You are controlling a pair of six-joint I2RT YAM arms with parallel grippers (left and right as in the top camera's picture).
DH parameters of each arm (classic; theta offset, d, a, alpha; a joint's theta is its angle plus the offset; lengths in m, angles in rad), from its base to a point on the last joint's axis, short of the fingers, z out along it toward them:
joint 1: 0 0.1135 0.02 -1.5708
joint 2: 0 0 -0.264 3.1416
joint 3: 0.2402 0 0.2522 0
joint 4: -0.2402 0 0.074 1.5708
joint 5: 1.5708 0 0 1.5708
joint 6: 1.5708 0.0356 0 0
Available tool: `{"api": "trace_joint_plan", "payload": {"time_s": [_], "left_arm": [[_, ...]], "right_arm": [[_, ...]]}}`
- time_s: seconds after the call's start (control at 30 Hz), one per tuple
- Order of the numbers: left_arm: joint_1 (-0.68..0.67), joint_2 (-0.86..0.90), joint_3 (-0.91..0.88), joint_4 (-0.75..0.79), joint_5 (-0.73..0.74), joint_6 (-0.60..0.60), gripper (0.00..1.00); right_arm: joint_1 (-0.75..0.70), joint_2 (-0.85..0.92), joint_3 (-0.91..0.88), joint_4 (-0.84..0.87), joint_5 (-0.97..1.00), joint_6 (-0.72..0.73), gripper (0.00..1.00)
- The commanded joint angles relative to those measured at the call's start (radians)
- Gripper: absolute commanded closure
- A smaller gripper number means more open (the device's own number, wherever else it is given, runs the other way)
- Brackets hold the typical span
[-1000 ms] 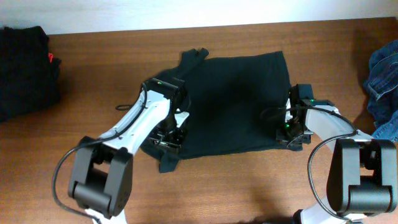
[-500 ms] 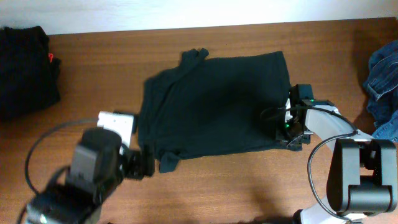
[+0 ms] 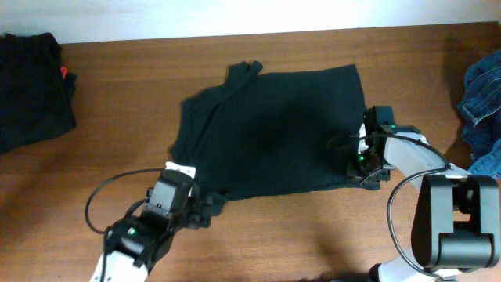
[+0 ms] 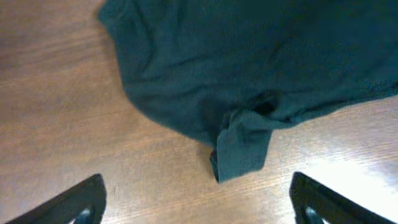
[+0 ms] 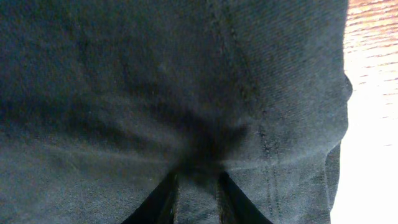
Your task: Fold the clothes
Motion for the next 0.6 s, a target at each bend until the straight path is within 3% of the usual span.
{"api": "trace_joint_plan", "payload": {"time_s": [0.0, 0.13, 0.37, 0.57], "left_arm": [[0.001, 0.111, 0.006, 0.037, 0.013, 0.039, 0.11], [0.001, 0.255, 0.006, 0.079, 0.038, 0.040, 0.46], [0.001, 0.375, 0.006, 0.159, 0.182, 0.077, 0.45], [0.001, 0.378, 0.006, 0.203, 0.192, 0.174, 0.43]], "right_arm": [[0.001, 0.013, -0.025, 0.008, -0.043, 0.007, 0.74], [0.001, 0.013, -0.025, 0.007, -0.043, 0.007, 0.74], [0.001, 0.013, -0.025, 0.008, -0.043, 0.007, 0.74], [0.001, 0.013, -0.025, 0.008, -0.043, 0.007, 0.73]]}}
